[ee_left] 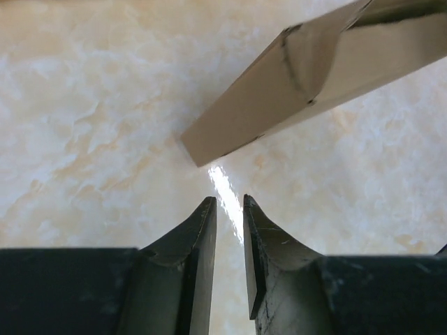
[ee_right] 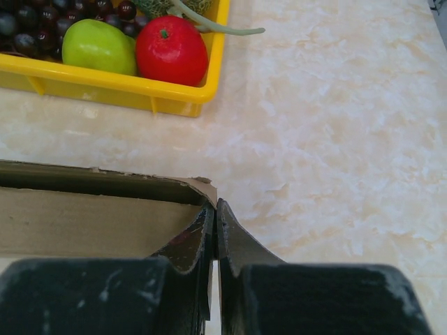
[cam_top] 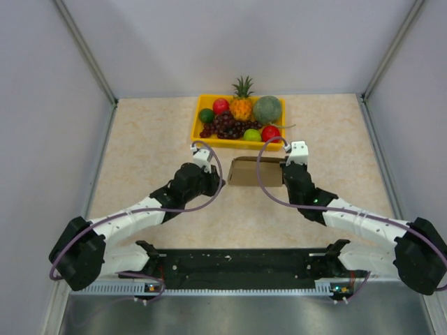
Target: Fold the paper box
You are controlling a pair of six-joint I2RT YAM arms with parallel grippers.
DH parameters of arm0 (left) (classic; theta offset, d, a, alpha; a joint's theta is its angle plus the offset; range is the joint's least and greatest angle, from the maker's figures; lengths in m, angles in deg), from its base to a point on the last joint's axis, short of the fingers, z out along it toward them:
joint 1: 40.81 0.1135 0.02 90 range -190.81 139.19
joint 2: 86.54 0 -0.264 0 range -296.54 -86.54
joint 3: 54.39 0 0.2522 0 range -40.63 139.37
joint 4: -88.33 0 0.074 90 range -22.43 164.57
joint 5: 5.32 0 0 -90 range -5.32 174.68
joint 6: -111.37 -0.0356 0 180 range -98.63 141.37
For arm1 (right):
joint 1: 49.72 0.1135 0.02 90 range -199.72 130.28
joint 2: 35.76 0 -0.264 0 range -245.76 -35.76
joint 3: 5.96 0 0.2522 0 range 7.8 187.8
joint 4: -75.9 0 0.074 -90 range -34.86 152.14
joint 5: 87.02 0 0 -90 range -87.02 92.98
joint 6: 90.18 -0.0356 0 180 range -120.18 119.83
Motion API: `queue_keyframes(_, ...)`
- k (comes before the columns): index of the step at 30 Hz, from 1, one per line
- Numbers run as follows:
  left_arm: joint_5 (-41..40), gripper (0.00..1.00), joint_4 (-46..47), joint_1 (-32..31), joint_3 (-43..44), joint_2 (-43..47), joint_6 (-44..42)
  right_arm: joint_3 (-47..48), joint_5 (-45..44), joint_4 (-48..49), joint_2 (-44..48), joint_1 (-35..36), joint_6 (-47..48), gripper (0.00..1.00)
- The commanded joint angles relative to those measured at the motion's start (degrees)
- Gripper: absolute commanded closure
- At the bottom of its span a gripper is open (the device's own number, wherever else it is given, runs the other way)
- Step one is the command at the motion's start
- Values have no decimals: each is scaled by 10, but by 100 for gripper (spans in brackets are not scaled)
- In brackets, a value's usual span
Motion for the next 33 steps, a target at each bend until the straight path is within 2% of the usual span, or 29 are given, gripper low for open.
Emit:
queue_keyframes(1, 39, 71, -34, 5, -2, 8, 11, -39, 3, 59, -3, -4, 27, 100)
queue_keyframes(7, 65, 62, -63, 18, -1, 67, 17, -25, 17, 58, -21, -4, 44, 100)
queue_keyframes(10, 98, 50, -85, 62, 18, 97, 46, -25, 21, 59, -20, -4, 52, 100)
queue_keyframes(11, 141, 48, -86, 98, 24, 101, 53, -23, 22, 59, -23, -4, 56, 100)
queue_keyframes(14, 213, 45, -62, 150, 54, 95, 82, -20, 19, 60, -26, -4, 71, 100)
queue_keyframes(16, 234, 53, -55, 160, 111, 53, 84, -17, 19, 58, -26, -4, 76, 100)
queue_keyframes(17, 269, 57, -48, 160, 138, 31, 76, -16, 19, 57, -27, -3, 75, 100)
queue_keyframes(18, 287, 62, -41, 160, 188, -15, 69, -16, 20, 57, -26, -3, 75, 100)
queue_keyframes(24, 380, 74, -26, 133, 355, -200, 75, -12, 28, 58, -32, -3, 69, 100)
queue_keyframes(27, 379, 78, -39, 100, 402, -257, 64, -9, 27, 55, -36, -3, 68, 100)
queue_keyframes(30, 353, 83, -22, 68, 408, -284, 61, -3, 21, 50, -40, -3, 64, 100)
queue_keyframes(33, 305, 87, -66, 48, 428, -304, 45, 8, 17, 38, -47, -2, 55, 100)
